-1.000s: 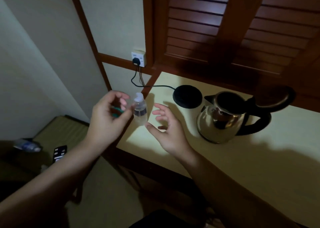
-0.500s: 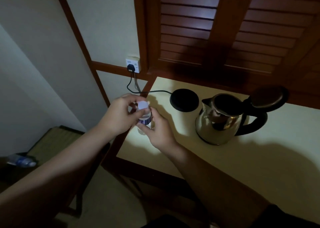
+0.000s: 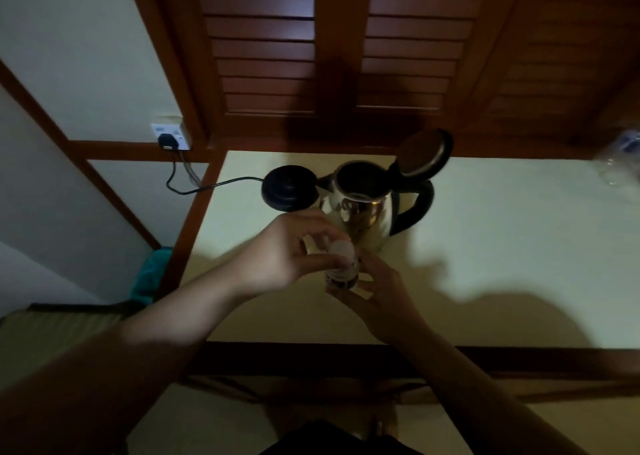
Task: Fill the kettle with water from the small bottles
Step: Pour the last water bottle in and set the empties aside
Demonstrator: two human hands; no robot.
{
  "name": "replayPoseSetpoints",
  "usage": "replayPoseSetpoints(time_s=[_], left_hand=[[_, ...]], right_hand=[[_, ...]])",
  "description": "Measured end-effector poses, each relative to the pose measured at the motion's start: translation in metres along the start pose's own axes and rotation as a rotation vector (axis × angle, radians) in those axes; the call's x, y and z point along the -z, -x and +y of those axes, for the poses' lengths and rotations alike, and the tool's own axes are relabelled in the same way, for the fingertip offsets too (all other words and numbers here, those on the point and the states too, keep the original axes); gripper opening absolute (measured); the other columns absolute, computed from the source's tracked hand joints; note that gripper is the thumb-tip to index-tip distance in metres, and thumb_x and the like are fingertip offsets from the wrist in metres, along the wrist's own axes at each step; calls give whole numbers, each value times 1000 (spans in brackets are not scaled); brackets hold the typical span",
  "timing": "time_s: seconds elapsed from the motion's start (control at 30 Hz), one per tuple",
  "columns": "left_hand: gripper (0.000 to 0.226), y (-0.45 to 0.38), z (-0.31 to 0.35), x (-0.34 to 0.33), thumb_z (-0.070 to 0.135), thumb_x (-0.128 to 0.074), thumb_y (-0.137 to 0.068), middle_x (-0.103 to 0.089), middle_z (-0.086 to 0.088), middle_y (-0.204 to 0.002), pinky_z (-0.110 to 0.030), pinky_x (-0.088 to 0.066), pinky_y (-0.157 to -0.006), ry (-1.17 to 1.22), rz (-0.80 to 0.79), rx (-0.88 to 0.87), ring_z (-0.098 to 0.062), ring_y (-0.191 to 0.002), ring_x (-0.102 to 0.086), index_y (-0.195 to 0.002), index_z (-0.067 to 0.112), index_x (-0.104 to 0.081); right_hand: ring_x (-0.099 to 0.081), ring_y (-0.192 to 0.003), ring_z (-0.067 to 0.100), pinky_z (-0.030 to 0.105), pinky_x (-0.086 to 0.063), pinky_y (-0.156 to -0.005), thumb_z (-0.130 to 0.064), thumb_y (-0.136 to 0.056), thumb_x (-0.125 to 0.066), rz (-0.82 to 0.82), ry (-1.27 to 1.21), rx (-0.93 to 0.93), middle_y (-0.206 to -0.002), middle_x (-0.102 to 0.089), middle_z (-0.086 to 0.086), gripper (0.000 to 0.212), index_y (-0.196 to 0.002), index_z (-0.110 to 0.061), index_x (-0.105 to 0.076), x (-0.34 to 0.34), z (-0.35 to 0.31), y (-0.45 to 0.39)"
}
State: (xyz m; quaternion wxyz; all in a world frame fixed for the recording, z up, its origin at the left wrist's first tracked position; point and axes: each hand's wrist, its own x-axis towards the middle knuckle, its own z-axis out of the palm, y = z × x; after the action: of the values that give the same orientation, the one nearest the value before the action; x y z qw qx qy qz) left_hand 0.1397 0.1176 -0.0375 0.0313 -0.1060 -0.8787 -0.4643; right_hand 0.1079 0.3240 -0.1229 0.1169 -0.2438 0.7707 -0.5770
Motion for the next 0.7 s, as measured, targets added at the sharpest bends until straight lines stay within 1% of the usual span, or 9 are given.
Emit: replayPoseSetpoints(time_s=[0.1,0.17,0.23,0.3,0.4,0.47,0.53,0.63,0.7], left_hand=[[23,-10,2,-20,24,-82,-85,-65,7,-97,-15,-44,-66,-34,-19,-27,-13,-89,-63,-107,20,-75],[23,-12,5,-29,29,-81,-85,-63,7,-97,-19,-44,-67,-63,-14,-19,-13,-89,-62,-106,23,-75],[24,-10,8,-34,39,-77,-87,-60,12,-99,-23,-44,-69,-146,20,-12,-9,-92,-60,-106,26,-73],[31,-7,13,-38,52,-66,-90,-57,14,-101,-29,-47,-73,-337,48,-49,-8,-95,-55,-106,26,-68],[39,-5,19,-46,55,-52,-94,-56,4,-106,-38,-48,-77,-651,68,-129,-17,-97,-50,-107,19,-60],[41,-8,19,-46,54,-50,-95,-59,1,-105,-37,-45,-77,-849,77,-208,-20,-96,-48,-108,17,-62],[43,-12,18,-46,55,-49,-95,-61,-1,-100,-37,-41,-77,-930,78,-248,-21,-93,-48,-104,15,-64],[61,-13,27,-50,65,-32,-93,-65,-2,-92,-35,-37,-75,-988,74,-122,-23,-91,-54,-95,14,-67],[75,-12,34,-53,76,-22,-86,-66,-1,-82,-34,-34,-70,-1069,67,-49,-24,-87,-57,-85,16,-66]], right_hand=[[-66,-118,-3,11,-53,-88,-25,-91,-85,35,1,-20,-124,-70,-29,50,-130,-45,-60,11,14,7],[-67,-116,-1,13,-54,-88,-23,-92,-85,30,4,-22,-121,-71,-28,48,-127,-45,-61,17,20,10],[-67,-114,-3,11,-54,-86,-20,-92,-85,13,9,-11,-118,-70,-30,46,-124,-42,-61,21,22,11],[-68,-111,-6,10,-54,-83,-18,-91,-86,8,14,-2,-116,-70,-33,47,-124,-40,-61,22,23,11],[-68,-110,-5,11,-56,-81,-24,-88,-88,32,38,45,-117,-69,-34,48,-126,-38,-61,17,25,15],[-68,-112,-2,15,-58,-83,-31,-88,-88,35,41,65,-119,-71,-27,46,-126,-37,-62,16,26,15],[-69,-112,2,22,-62,-84,-39,-88,-87,39,58,75,-119,-72,-21,45,-125,-36,-63,17,29,14],[-70,-112,6,32,-65,-84,-52,-85,-84,43,55,82,-120,-72,-19,49,-125,-31,-65,16,34,14],[-70,-112,7,36,-66,-84,-56,-82,-84,64,35,80,-121,-72,-19,51,-122,-30,-67,15,36,15]])
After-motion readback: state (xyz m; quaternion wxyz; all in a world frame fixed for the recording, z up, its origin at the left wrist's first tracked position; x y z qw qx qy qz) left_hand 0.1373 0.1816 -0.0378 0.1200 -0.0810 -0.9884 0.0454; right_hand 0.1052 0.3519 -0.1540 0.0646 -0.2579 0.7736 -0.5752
